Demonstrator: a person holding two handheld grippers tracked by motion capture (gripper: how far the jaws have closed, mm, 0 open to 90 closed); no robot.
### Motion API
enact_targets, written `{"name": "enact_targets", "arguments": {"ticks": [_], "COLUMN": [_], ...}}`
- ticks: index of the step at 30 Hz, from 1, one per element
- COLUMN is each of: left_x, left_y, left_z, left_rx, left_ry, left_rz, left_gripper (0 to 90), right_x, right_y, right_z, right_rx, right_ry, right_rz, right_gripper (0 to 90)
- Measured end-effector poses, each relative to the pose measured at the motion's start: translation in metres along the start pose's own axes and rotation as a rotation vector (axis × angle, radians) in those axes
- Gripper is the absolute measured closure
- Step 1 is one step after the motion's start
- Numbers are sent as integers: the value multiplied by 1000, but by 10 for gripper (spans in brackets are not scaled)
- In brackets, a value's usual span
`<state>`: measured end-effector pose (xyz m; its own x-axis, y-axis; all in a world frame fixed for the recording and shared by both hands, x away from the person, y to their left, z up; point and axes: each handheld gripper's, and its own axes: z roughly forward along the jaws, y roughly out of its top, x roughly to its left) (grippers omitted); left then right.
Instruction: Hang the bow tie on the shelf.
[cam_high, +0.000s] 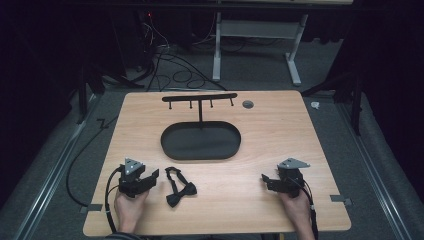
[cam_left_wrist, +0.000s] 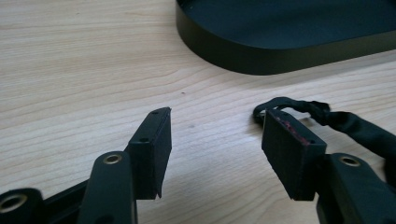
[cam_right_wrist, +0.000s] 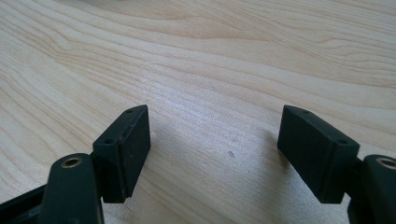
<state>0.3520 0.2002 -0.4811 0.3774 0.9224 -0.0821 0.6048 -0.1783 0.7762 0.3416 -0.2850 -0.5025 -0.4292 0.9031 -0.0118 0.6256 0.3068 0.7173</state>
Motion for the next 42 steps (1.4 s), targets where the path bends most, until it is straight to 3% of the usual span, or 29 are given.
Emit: {"name": "enact_targets", "arguments": {"ticks": [17,30,36,42], "left_x": [-20,-36,-38,-39], "left_y": [6,4,2,-1], "left_z": [-2,8,15,22], "left_rx": [20,43,57,80], "left_ry": [-63,-99,-88,-59], "left_rz": [39,55,37,53], "left_gripper": [429,433,435,450], "right_x": [0,0,0,0], "right_y": [0,0,0,0], "right_z": [0,0,0,0], "right_rx": [2,3,3,2], "right_ry": [1,2,1,1], "right_rz": [0,0,0,0], "right_gripper": [267,268,267,268]}}
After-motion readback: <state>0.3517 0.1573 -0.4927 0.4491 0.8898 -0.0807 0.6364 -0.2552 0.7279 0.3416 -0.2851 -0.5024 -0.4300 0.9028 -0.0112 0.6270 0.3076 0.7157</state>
